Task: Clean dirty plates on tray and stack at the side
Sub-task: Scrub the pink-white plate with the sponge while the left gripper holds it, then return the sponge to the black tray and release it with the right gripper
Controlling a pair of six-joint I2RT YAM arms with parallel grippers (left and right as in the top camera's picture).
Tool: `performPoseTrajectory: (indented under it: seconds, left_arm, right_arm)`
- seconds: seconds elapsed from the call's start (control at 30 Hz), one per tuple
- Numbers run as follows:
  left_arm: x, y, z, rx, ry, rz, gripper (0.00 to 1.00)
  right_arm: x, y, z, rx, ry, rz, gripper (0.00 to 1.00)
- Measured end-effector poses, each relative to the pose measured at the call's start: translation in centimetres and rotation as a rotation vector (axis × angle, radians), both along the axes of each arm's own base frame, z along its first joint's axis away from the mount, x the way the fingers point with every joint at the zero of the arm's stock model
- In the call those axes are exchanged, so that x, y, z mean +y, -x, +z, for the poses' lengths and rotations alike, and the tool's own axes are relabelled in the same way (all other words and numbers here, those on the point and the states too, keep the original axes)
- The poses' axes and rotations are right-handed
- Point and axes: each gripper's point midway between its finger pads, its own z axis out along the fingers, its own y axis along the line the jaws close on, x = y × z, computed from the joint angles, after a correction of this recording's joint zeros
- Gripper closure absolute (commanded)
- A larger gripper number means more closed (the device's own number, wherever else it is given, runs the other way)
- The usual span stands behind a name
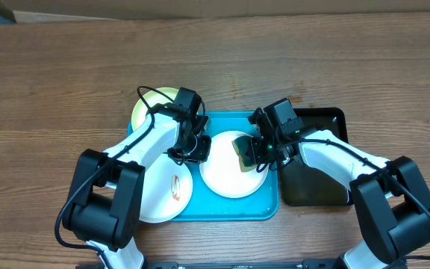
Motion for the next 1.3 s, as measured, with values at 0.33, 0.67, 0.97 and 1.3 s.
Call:
performPoseTrajectory:
  seconds: [0.33,0.67,0.97,1.3]
  left_arm:
    - [0.0,0.0,0.0,0.001,0.000,0.000,0.96]
    - [0.0,0.0,0.0,0.002,0.000,0.000,0.96]
    - [-0.1,0.0,0.0,0.002,0.004,-0.001,0.96]
    - [0.5,1.5,0.4,0.072,-0.023,0.000,0.96]
  right_arm:
    - [1.4,1.6,0.1,0.042,-0.031,0.048,0.96]
    - [3.9,4.7,0.5,0.118,-0.077,0.121,0.97]
    - [2.1,1.1,9.9,0.082,-0.330,0.038,0.96]
    - [-11.4,2.2,12.3,0.076,-0.012,-0.337,0.96]
